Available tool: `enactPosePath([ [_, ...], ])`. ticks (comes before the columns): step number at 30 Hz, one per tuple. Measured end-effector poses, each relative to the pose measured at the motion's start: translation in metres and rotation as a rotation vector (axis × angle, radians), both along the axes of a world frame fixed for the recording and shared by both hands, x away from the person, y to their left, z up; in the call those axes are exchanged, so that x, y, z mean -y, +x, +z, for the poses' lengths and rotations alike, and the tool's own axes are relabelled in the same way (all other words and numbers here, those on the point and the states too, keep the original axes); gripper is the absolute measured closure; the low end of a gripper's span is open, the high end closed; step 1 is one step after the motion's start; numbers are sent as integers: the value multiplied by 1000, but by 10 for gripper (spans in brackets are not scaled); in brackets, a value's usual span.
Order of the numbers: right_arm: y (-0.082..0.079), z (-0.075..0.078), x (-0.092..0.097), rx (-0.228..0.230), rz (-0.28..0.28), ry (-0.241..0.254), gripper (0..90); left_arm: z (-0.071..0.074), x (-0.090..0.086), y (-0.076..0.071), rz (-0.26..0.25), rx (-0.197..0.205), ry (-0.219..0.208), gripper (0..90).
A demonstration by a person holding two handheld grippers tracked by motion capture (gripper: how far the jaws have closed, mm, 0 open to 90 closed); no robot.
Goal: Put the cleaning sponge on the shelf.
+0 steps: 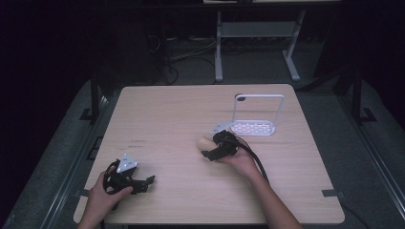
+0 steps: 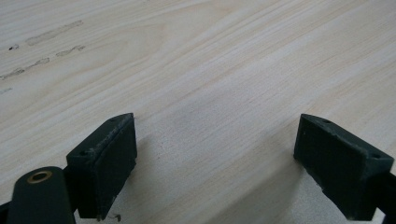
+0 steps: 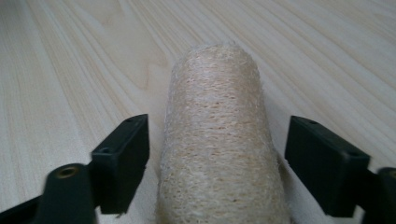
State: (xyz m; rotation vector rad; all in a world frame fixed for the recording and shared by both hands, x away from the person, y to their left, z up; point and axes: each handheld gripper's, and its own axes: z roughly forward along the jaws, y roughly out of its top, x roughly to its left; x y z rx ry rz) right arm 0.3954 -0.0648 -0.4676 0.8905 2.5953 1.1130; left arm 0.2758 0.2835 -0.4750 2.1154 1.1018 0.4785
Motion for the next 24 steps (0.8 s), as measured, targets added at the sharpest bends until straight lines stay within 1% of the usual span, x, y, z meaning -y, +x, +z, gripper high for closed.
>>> enactPosePath([
  [1, 0, 0, 0, 4, 0, -3, 258, 0, 0, 0, 1, 1, 0, 127],
  [2, 0, 0, 0, 4, 0, -3, 258, 0, 0, 0, 1, 1, 0, 127],
  [3, -2, 1, 0, 2, -4, 5, 352, 0, 0, 0, 1, 1, 0, 127],
  [4, -2, 2, 0, 13, 0, 3, 398, 0, 0, 0, 1, 1, -1, 127],
  [5, -2, 2, 0, 13, 0, 3, 398, 0, 0, 0, 1, 1, -1, 127],
  [6, -2, 2, 0, 21, 6, 7, 417, 0, 0, 0, 0, 0, 0, 127],
  [14, -4, 4, 0, 22, 10, 0, 421, 0, 0, 0, 0, 1, 0, 127],
  [15, -4, 4, 0, 29, 15, 1, 421, 0, 0, 0, 1, 1, 0, 127],
  [24, -9, 13, 6, 32, 10, 8, 422, 0, 0, 0, 1, 1, 0, 127],
])
